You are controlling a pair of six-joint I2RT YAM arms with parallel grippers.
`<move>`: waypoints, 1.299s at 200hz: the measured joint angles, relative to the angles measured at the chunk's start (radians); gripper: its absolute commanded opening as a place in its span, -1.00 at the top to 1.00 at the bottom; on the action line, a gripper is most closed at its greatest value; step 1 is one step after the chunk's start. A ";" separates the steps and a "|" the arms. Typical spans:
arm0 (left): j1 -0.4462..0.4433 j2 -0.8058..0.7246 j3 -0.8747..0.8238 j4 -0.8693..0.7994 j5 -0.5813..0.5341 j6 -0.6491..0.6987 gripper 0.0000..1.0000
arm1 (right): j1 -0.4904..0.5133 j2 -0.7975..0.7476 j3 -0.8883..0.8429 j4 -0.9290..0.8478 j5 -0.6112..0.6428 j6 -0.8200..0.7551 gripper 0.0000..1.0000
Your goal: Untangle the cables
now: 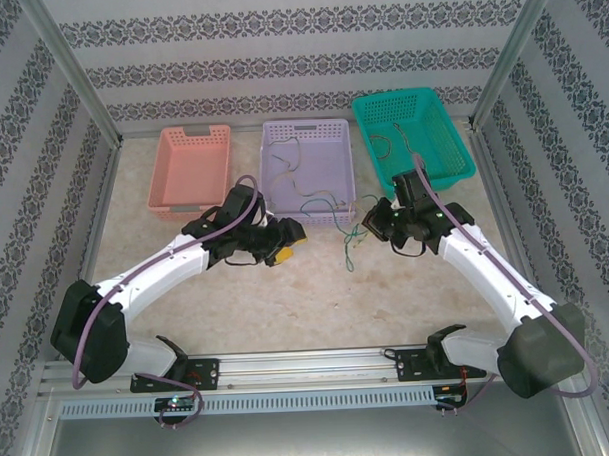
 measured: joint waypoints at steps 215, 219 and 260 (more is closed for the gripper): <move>-0.076 0.003 -0.212 0.562 -0.135 -0.562 0.01 | 0.181 0.014 0.155 0.226 0.115 0.488 1.00; -0.074 0.003 -0.204 0.554 -0.133 -0.537 0.02 | 0.181 0.017 0.163 0.225 0.114 0.491 1.00; -0.063 -0.007 -0.071 0.407 -0.135 -0.206 -0.13 | 0.181 0.027 0.213 0.203 0.108 0.541 1.00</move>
